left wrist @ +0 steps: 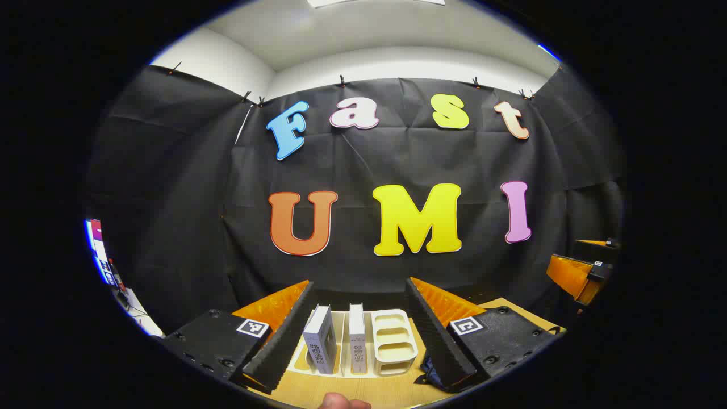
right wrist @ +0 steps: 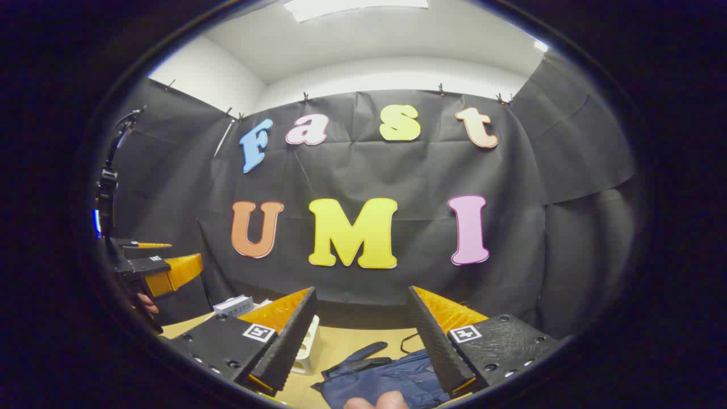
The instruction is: Open the schoolbag, grab two books from the bookshelf and put them into the schoolbag.
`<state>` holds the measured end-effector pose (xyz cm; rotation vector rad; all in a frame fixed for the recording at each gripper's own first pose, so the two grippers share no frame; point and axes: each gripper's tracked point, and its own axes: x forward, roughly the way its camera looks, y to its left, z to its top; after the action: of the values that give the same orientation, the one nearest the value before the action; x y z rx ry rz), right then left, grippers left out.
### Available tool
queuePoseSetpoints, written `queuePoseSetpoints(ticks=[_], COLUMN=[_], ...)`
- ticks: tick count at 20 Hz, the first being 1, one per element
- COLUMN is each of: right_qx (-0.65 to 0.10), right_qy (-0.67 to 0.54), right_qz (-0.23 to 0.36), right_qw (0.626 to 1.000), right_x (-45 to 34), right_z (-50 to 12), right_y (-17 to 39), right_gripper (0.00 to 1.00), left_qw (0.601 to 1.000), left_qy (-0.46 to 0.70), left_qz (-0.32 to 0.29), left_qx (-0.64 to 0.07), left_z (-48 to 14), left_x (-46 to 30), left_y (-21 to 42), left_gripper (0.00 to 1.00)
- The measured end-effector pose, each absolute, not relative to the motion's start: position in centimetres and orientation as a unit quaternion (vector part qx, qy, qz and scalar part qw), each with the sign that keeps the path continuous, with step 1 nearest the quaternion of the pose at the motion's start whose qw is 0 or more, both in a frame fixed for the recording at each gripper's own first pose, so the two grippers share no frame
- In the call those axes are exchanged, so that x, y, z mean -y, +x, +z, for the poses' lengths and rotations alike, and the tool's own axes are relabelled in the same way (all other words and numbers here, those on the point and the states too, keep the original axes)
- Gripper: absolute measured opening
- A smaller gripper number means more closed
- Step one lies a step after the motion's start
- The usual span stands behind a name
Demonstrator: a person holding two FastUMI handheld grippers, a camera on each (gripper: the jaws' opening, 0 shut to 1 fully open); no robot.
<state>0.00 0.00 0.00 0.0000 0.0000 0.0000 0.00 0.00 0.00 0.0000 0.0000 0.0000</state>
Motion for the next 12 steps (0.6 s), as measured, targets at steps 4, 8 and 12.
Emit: queuePoseSetpoints(ticks=[4, 8, 12], right_qx=[-0.029, -0.053, -0.084], right_qy=[-0.008, -0.025, -0.042], right_qz=[-0.019, -0.031, -0.024], right_qw=[0.999, 0.998, 0.995], right_x=[1.4, 2.3, 2.1], right_z=[-2.0, -3.6, -5.7], right_y=[-0.1, -0.2, -0.1], right_gripper=[0.95, 0.97, 0.97], left_qw=[1.0, 1.0, 0.999], left_qy=[-0.014, 0.0, -0.008], left_qz=[-0.001, -0.017, -0.027], left_qx=[-0.016, -0.024, -0.03], left_z=[-1.4, -2.3, -2.9], left_x=[0.7, 1.6, 2.5], left_y=[0.3, 0.9, 1.2], left_gripper=[1.0, 1.0, 1.0])
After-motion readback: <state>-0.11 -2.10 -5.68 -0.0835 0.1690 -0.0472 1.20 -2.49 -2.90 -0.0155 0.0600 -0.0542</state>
